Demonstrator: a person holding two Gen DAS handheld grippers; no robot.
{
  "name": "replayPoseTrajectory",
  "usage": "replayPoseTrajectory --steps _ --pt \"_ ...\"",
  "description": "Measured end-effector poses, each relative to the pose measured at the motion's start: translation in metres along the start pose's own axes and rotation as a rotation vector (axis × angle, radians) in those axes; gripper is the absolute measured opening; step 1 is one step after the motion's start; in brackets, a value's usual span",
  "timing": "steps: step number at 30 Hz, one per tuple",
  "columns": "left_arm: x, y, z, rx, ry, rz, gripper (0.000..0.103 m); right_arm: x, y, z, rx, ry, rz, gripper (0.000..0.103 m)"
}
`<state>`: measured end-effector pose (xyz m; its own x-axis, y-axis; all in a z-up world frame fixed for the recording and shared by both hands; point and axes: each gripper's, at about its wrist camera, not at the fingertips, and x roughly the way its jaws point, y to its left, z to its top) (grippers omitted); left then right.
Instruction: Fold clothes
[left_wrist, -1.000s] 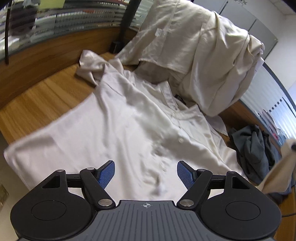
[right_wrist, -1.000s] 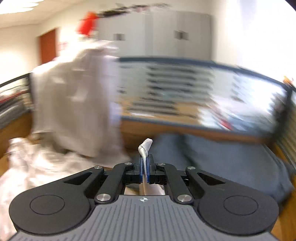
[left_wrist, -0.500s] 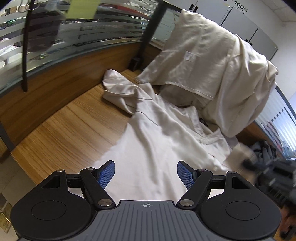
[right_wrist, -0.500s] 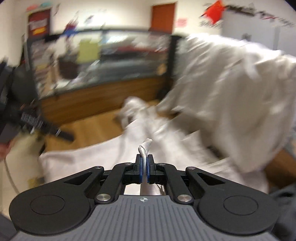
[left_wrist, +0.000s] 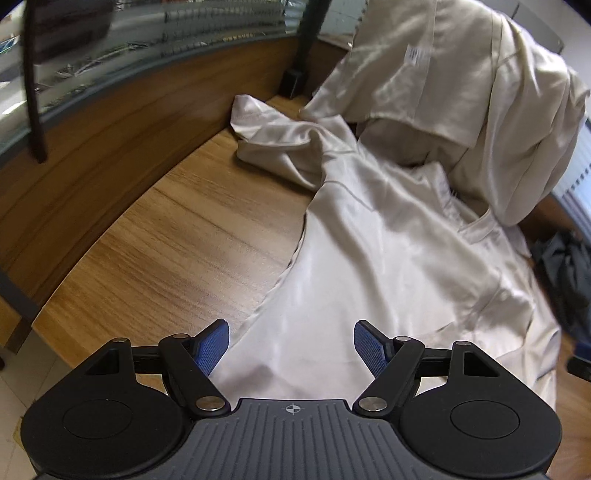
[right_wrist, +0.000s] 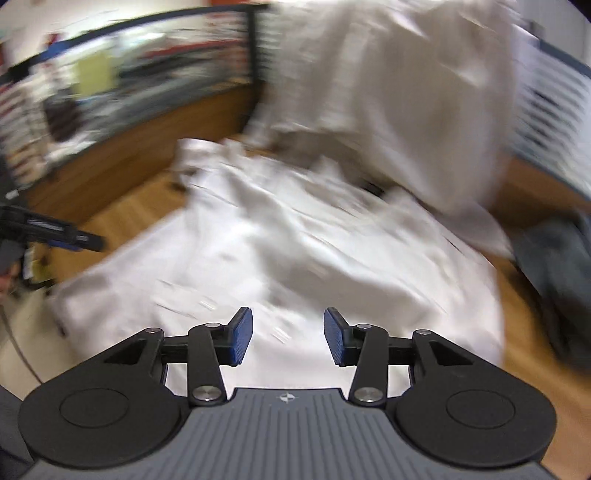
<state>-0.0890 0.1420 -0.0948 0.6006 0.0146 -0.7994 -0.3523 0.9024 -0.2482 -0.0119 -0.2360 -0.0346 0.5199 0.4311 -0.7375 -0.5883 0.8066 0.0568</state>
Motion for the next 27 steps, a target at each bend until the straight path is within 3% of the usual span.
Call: replayPoseTrajectory --steps 4,7,12,15,17,19,21,22,27 --pt "0.018 0.001 0.005 0.036 0.025 0.012 0.076 -0.007 -0.044 -0.042 0.197 0.064 -0.163 0.048" --pt "0.029 0.003 0.009 0.051 0.046 0.025 0.068 -0.011 -0.076 -0.077 0.368 0.102 -0.254 0.048" --pt "0.041 0.007 0.015 0.058 0.067 0.029 0.059 -0.007 -0.111 -0.113 0.539 0.131 -0.3 0.047" --pt "0.046 0.007 0.015 0.063 0.08 0.011 0.056 0.003 -0.12 -0.119 0.548 0.155 -0.292 0.046" --pt "0.048 0.006 0.013 0.072 0.079 0.006 0.055 0.01 -0.122 -0.119 0.54 0.174 -0.277 0.038" --pt "0.049 0.004 0.012 0.085 0.078 0.002 0.047 0.017 -0.119 -0.116 0.516 0.183 -0.277 0.035" --pt "0.048 0.003 0.01 0.096 0.084 0.004 0.011 0.019 -0.116 -0.112 0.496 0.196 -0.28 0.016" --pt "0.048 0.003 0.008 0.102 0.09 0.003 0.004 0.02 -0.115 -0.11 0.485 0.202 -0.282 0.003" --pt "0.037 0.009 0.001 0.1 0.112 0.011 0.004 0.015 -0.111 -0.108 0.48 0.233 -0.296 0.001"
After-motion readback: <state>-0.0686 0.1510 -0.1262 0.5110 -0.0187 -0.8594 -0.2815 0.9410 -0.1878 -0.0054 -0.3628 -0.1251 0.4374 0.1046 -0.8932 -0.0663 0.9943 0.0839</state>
